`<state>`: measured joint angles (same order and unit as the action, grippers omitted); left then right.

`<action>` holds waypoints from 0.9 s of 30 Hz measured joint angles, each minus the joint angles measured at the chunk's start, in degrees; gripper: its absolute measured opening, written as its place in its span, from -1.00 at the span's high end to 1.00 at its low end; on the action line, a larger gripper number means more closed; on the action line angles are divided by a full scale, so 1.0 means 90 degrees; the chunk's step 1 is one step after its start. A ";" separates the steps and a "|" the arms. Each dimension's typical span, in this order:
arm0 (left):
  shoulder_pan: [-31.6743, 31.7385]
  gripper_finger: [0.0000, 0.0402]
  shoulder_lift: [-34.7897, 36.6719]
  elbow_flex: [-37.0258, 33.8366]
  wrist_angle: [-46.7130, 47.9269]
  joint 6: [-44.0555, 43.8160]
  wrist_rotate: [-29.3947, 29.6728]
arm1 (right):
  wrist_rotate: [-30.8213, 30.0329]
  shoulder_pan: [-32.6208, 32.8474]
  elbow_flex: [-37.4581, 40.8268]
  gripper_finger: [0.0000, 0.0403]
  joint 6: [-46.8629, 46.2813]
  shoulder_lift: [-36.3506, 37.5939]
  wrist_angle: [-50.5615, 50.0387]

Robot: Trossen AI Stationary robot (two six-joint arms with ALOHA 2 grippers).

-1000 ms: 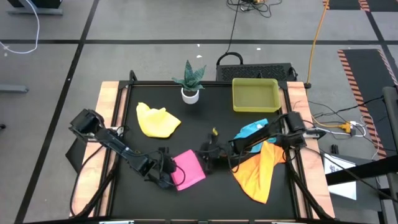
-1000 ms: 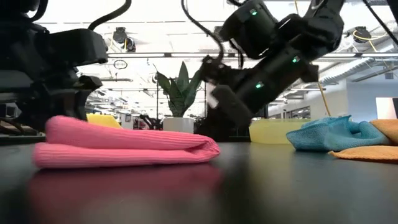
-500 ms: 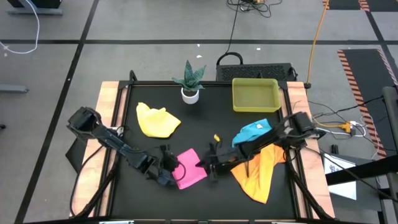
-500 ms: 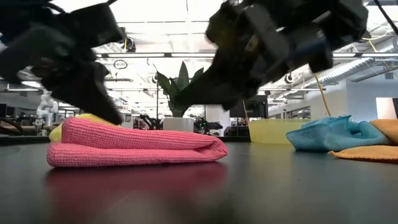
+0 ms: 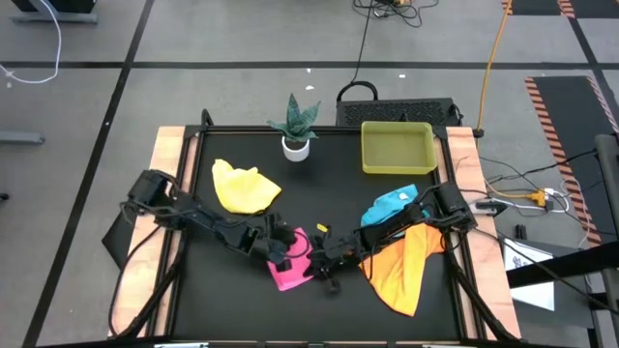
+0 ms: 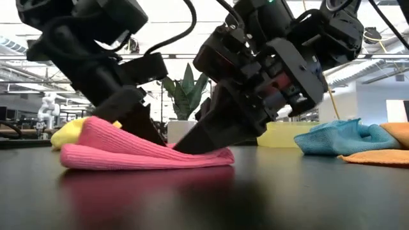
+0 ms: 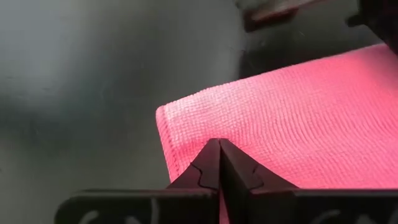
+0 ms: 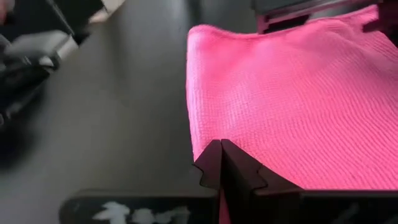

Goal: Fold microfiber towels
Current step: Fold the pink microfiber cloth

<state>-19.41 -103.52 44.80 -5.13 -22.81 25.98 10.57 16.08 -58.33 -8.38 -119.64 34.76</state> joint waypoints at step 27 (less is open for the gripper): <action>-0.0115 0.96 0.1104 -0.0023 0.1509 -0.0413 0.0276 | -0.0029 0.0087 0.0758 0.56 0.1929 0.1133 0.0212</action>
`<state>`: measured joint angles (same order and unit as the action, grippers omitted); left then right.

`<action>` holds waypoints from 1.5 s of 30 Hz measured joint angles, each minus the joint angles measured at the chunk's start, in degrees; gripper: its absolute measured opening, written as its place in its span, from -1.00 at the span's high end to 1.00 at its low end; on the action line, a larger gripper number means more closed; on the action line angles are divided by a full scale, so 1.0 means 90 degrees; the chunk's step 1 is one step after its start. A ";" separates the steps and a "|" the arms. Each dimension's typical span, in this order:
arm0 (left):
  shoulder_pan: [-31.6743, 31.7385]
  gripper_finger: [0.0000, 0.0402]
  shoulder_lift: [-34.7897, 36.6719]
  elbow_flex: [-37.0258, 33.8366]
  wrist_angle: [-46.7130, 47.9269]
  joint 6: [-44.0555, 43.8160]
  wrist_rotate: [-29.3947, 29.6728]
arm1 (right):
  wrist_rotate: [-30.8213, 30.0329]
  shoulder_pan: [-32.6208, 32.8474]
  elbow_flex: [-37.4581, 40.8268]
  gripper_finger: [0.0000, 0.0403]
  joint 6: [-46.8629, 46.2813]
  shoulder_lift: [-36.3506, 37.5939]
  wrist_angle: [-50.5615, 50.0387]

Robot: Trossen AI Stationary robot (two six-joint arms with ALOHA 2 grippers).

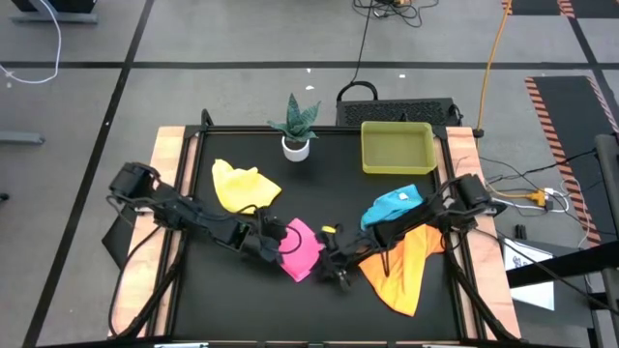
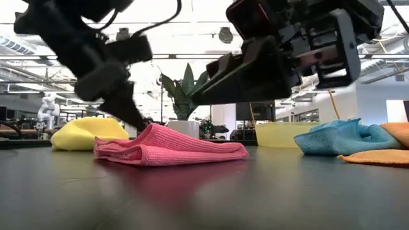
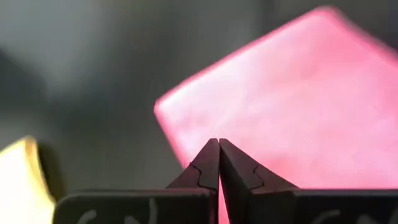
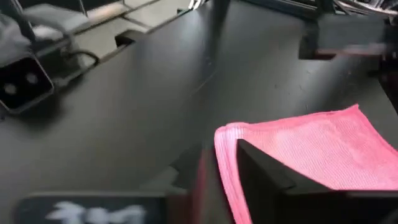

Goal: Fold microfiber towels
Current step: Fold the pink microfiber cloth

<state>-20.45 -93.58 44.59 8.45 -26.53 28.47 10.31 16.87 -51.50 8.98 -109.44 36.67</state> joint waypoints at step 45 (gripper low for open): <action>-0.0181 0.98 0.0514 -0.0888 -0.2821 0.0374 -0.0384 | -0.0695 0.0094 -0.0617 0.97 -0.0207 0.0205 -0.1879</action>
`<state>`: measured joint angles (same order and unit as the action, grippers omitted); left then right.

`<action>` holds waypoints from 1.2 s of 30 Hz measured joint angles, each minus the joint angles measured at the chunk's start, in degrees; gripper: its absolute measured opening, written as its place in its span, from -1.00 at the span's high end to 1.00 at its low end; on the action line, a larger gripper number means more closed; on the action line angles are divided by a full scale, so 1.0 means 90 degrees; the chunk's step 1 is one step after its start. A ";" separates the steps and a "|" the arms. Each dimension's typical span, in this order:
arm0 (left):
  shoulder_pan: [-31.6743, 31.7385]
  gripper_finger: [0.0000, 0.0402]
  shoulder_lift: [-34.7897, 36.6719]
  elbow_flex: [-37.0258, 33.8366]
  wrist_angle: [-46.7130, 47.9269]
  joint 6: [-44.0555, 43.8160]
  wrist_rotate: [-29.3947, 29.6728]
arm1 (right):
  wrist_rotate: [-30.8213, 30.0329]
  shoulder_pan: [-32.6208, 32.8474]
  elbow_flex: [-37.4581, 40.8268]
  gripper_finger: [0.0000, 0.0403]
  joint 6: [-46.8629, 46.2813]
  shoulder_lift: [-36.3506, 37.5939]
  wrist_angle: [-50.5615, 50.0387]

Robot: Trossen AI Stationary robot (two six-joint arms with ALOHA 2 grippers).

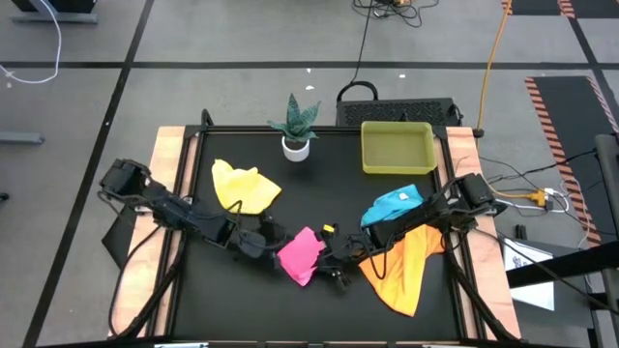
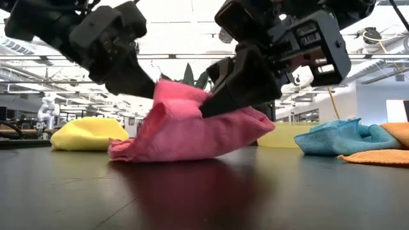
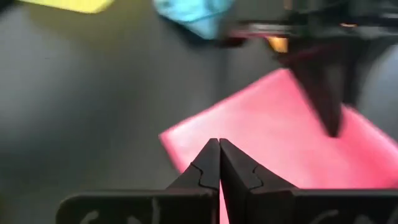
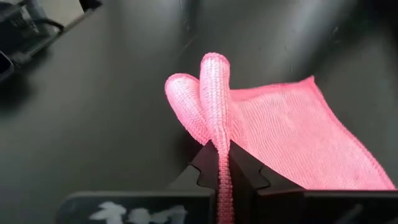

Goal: Fold microfiber towels
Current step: Fold the pink microfiber cloth

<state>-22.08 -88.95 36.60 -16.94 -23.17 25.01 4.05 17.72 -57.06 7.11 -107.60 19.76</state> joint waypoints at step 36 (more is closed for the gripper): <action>-0.0529 0.98 0.0088 -0.0010 0.1707 -0.1293 -0.0360 | 0.1613 -0.0848 -0.0500 0.97 -0.0646 0.0010 -0.0235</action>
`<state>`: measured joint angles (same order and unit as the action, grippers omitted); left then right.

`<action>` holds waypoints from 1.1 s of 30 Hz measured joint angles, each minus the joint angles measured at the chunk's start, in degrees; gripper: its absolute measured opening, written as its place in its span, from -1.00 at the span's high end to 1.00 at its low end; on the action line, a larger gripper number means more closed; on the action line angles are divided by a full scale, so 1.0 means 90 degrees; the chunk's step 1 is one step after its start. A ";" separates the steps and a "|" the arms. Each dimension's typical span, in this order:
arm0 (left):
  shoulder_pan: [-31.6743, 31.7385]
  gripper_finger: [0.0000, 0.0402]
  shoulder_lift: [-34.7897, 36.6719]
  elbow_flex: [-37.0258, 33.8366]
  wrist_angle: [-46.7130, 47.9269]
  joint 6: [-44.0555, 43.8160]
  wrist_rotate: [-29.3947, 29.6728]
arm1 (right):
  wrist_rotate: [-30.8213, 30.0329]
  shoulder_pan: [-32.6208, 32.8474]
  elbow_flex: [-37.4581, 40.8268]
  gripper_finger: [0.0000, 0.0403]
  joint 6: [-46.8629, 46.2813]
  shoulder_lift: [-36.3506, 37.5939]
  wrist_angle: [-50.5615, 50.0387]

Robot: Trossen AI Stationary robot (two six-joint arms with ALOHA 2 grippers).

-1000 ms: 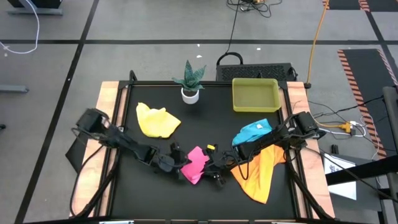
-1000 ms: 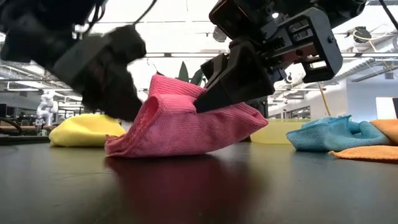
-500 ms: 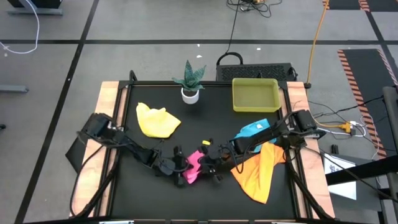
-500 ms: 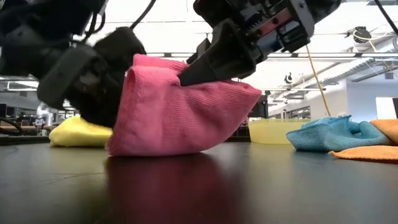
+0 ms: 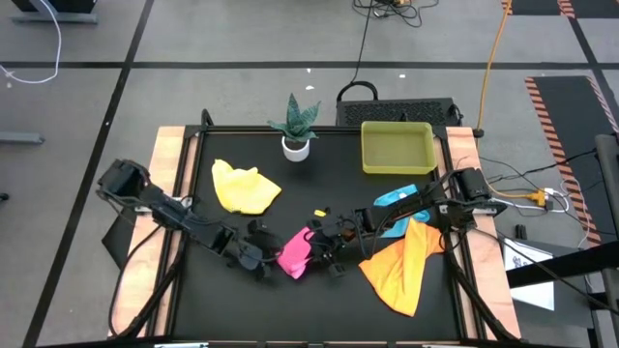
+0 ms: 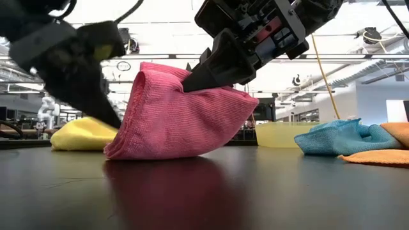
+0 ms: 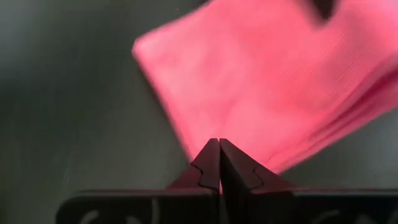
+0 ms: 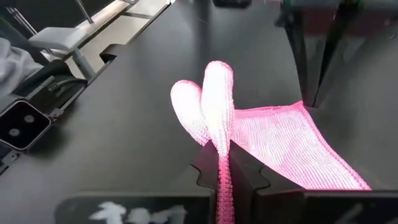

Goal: Fold microfiber towels
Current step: Fold the pink microfiber cloth

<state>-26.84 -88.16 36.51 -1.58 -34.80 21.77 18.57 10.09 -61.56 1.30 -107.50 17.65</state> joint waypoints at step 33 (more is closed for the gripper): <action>0.0557 0.95 -0.1084 0.0003 -0.2897 0.2593 0.0271 | 0.0818 -0.0450 -0.0022 0.97 -0.0655 -0.0501 -0.0077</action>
<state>-21.82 -97.92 36.53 -27.66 -11.46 24.21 25.93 6.03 -61.76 -4.59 -112.01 16.96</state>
